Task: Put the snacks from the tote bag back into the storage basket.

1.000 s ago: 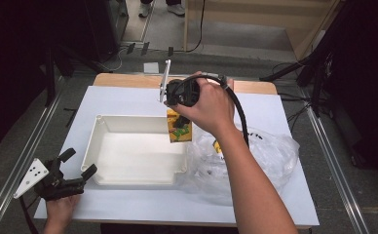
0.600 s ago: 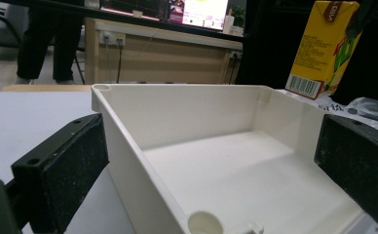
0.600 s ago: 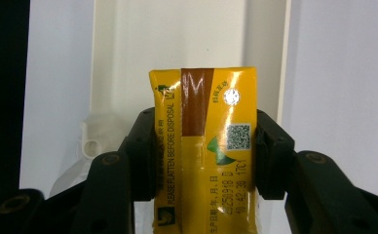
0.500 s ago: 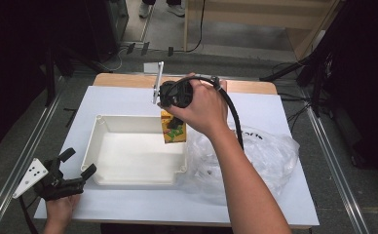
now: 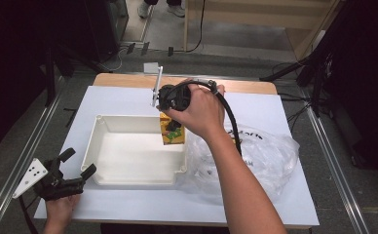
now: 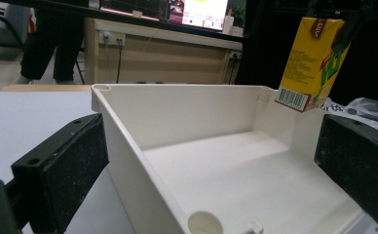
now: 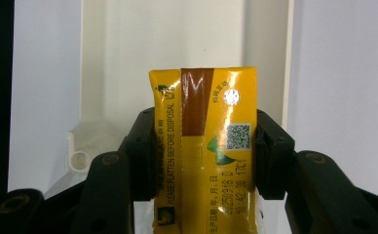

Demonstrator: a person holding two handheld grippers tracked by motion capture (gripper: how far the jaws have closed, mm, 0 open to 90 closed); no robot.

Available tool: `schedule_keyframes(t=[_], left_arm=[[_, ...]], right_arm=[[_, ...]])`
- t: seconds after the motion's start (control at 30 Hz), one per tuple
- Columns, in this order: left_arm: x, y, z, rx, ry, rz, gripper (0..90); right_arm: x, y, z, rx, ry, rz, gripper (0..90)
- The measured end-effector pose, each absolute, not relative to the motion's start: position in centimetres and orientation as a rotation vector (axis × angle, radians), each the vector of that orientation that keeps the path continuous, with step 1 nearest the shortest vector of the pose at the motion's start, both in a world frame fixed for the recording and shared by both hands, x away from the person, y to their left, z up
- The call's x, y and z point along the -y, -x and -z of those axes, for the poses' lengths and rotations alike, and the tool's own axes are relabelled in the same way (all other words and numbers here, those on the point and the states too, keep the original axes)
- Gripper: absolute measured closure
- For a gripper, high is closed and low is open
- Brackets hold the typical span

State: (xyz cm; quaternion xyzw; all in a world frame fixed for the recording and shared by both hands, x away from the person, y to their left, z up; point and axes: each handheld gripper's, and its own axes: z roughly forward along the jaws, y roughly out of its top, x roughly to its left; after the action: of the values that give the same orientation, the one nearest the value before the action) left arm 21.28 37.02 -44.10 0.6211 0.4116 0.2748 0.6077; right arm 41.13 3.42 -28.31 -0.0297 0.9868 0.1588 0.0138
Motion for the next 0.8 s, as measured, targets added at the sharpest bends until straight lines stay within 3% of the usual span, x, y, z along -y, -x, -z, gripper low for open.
schedule_keyframes(t=[0.8], left_arm=[[-37.2,-21.3,44.1,-0.953,-1.425,-0.628,0.0]], right_arm=[[-3.5,-41.3,31.2,-3.068,0.051,-0.48,54.0]])
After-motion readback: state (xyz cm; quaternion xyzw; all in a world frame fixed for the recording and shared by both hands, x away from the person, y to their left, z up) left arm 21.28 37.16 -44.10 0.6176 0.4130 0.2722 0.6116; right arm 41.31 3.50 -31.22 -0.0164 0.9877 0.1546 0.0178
